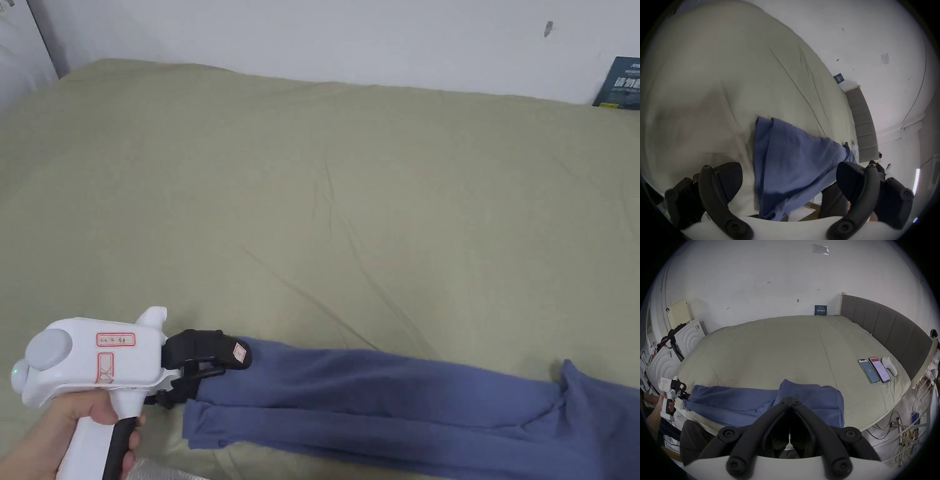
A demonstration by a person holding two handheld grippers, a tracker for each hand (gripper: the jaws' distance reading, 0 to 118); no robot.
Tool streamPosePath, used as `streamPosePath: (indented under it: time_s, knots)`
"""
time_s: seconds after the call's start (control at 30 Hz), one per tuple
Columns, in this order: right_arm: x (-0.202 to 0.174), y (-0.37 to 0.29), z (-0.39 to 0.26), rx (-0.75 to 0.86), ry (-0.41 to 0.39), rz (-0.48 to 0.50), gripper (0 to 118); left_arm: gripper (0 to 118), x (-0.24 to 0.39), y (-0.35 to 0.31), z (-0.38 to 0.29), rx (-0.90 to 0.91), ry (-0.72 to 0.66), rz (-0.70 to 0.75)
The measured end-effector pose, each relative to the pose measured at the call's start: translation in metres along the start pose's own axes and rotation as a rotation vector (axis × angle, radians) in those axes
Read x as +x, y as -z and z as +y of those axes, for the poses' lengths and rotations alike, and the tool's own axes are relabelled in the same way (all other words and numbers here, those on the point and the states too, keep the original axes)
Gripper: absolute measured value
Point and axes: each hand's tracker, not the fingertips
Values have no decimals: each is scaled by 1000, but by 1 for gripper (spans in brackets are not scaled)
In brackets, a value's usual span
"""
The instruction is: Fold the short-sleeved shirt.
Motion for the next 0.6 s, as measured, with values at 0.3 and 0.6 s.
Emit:
streamPosePath:
  time_s: [0.3,0.6]
  knots:
    - [-1,-1,3,-6,6,16,1,5,16,21,-4,-53,17,85]
    - [0,-1,1,-4,2,44,0,3,35,5,-15,20,11,167]
